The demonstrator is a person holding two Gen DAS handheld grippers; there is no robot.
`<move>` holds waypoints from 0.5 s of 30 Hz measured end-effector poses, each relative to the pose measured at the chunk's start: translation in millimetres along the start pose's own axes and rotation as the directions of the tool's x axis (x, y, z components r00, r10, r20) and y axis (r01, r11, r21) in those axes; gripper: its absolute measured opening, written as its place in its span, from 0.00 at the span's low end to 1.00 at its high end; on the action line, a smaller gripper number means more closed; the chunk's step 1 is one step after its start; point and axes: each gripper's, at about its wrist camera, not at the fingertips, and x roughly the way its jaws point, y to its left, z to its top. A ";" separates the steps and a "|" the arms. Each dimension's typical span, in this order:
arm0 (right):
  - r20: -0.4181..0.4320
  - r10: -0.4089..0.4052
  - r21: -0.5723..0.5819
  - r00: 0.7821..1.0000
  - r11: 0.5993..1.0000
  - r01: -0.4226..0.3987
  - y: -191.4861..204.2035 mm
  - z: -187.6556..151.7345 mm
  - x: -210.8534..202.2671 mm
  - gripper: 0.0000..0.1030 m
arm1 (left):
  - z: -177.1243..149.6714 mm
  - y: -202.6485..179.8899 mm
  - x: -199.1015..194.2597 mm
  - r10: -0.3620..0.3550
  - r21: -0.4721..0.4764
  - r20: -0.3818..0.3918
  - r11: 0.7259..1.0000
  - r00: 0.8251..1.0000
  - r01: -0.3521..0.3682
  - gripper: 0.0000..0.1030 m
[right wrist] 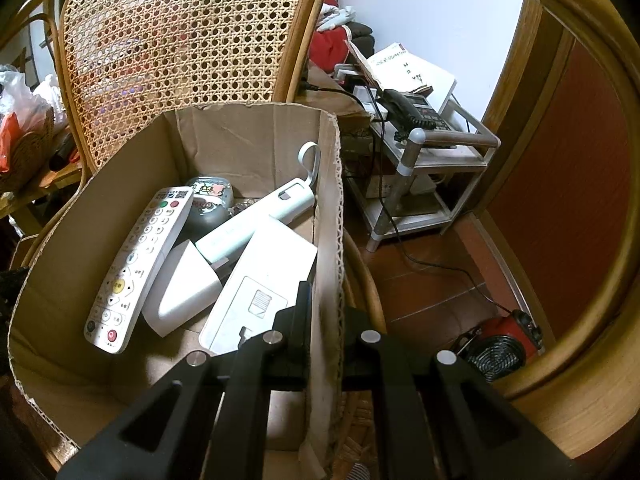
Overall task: Organize rigid objects
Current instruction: 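Move the left gripper to the seat and grasp the white square block, then carry the white square block into the box and release it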
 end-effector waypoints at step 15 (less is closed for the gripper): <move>0.000 0.001 0.001 1.000 1.000 -0.001 -0.6 0.3 -0.4 0.10 | 48.5 -45.1 -83.8 -0.091 0.034 0.245 0.996 0.965 0.085 0.46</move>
